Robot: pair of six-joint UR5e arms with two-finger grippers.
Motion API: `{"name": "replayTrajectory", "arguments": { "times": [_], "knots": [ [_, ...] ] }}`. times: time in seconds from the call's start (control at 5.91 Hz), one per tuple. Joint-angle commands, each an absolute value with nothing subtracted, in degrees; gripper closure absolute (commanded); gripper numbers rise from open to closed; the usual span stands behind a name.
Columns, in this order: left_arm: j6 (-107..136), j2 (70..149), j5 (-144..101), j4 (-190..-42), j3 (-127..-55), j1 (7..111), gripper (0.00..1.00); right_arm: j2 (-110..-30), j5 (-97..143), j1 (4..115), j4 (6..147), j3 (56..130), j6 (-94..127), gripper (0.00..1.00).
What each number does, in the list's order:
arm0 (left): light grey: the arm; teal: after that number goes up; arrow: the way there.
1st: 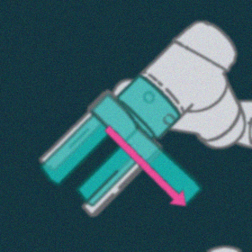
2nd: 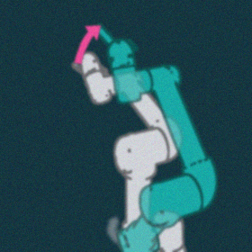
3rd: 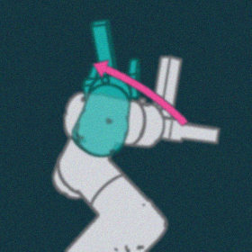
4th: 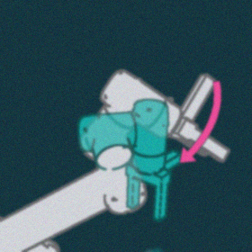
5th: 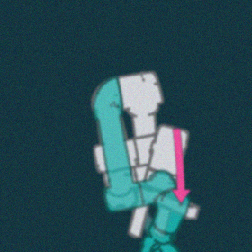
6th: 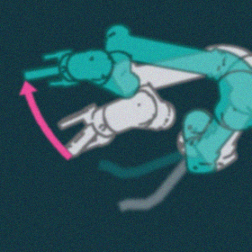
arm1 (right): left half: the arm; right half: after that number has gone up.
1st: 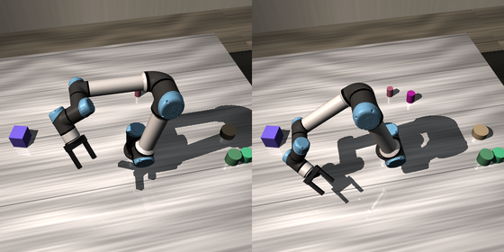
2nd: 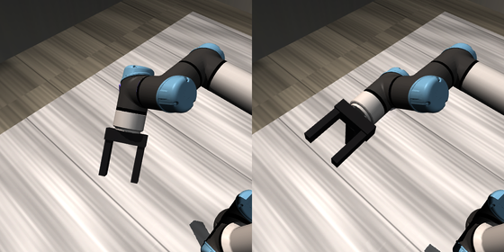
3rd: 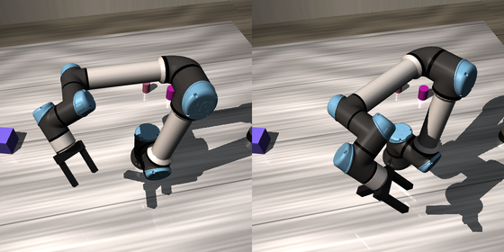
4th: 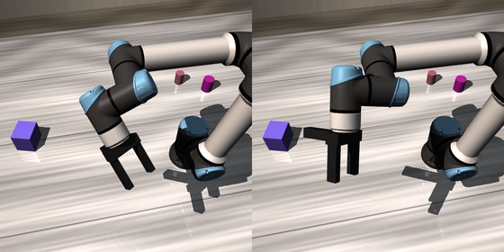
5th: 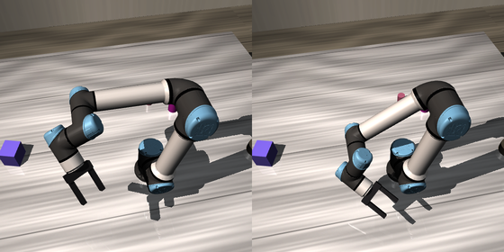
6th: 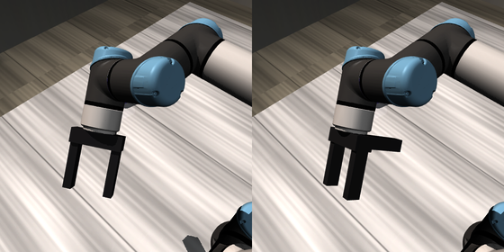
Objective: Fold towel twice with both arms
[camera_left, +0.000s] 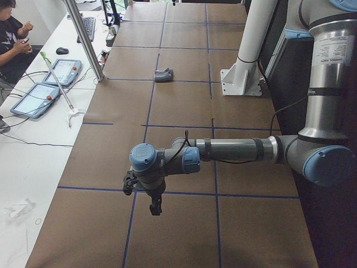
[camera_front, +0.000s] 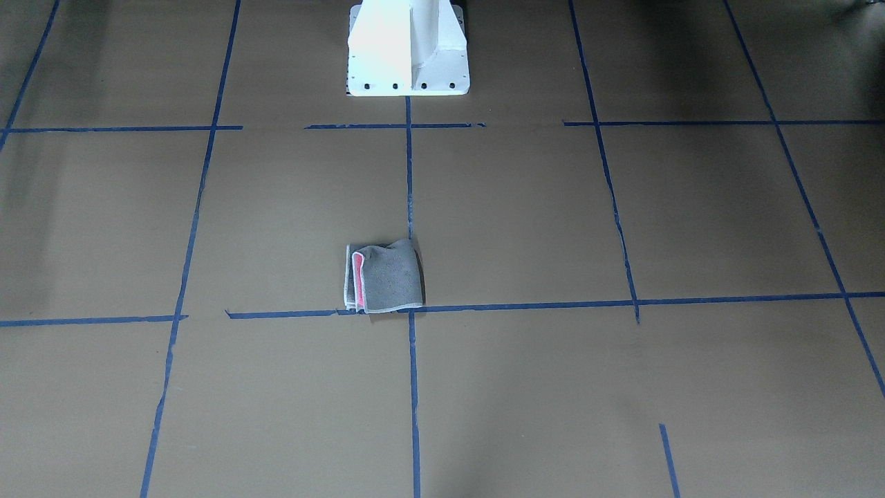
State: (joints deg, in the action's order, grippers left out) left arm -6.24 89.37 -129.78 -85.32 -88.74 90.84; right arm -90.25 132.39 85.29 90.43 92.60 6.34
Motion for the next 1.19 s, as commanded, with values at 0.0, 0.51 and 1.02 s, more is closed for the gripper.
{"name": "replayTrajectory", "arguments": {
  "times": [0.0, 0.51, 1.02],
  "knots": [
    [-6.24, 89.47, -129.81, -85.34, -88.77, 90.88, 0.0, -90.35, 130.1, 85.25, 90.35, 92.81, 6.15, 0.0],
    [-6.33, 89.47, -129.81, -84.9, -88.77, 90.88, 0.0, -90.79, 129.99, 85.6, 90.35, 92.72, 5.89, 0.0],
    [-5.98, 89.38, -132.36, -84.82, -88.77, 90.88, 0.0, -90.79, 130.08, 85.61, 90.44, 92.64, 5.89, 0.0]
  ]
}}
